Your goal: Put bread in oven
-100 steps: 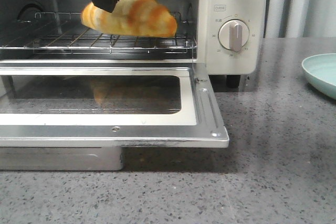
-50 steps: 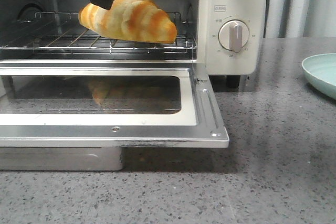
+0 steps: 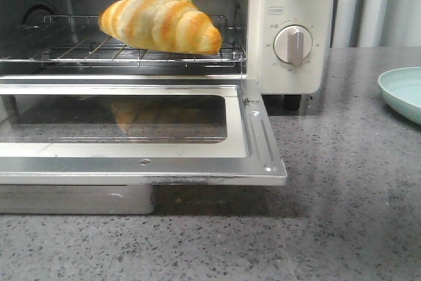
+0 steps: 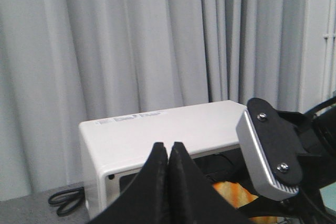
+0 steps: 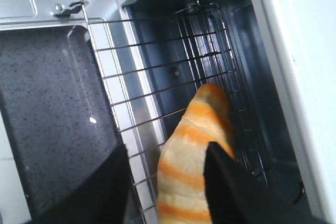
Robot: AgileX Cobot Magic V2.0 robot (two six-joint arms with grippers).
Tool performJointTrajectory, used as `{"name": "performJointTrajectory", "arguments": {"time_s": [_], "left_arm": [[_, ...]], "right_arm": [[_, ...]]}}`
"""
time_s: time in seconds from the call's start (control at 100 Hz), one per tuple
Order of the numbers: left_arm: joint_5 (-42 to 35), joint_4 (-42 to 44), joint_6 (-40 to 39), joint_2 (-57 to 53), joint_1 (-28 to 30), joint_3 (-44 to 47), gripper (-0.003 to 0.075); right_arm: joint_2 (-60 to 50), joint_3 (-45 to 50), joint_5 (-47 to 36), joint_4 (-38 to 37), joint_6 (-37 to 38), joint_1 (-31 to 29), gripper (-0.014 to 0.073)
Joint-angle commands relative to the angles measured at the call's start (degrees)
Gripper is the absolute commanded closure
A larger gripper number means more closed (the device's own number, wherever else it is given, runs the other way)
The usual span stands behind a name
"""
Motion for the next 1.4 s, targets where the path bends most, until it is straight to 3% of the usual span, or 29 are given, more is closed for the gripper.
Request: {"name": "performJointTrajectory", "arguments": {"time_s": [0.0,0.08,0.35,0.59,0.73,0.9,1.12,1.39], "left_arm": [[-3.24,0.68,-0.32,-1.2,2.41,-1.61,0.0742],[-2.89,0.14,-0.32,-3.25,5.1,-1.02,0.0742],[-4.53,-7.49,-0.32,-8.92,12.96,4.69,0.0741],[-5.91,-12.27,-0.21,-11.29,13.81,10.37,0.0742],[-13.15,-12.28,0.18,-11.29,13.81,14.42,0.0742],[-25.19,-11.69,6.32,-11.29,13.81,22.99,0.0741],[-29.06,-9.92,7.76,-11.29,13.81,32.72,0.0741],[-29.5,-10.97,7.26,-11.29,13.81,35.65,0.0741]], "right_arm": [[-3.53,-2.28,0.41,-2.12,0.26,0.32,0.0543],[-4.05,-2.28,1.66,-1.85,0.26,0.43,0.0673],[-6.35,-2.28,2.57,4.12,0.26,0.43,0.0668],[-12.09,-2.28,4.28,6.67,0.26,0.43,0.0668],[-14.71,-1.7,6.34,4.45,0.26,0.43,0.0668],[-18.09,1.54,4.27,3.56,0.36,0.43,0.0668],[-21.68,7.45,4.23,-1.29,3.23,0.43,0.0668],[-27.47,14.89,2.07,-4.96,7.11,0.43,0.0668]]}}
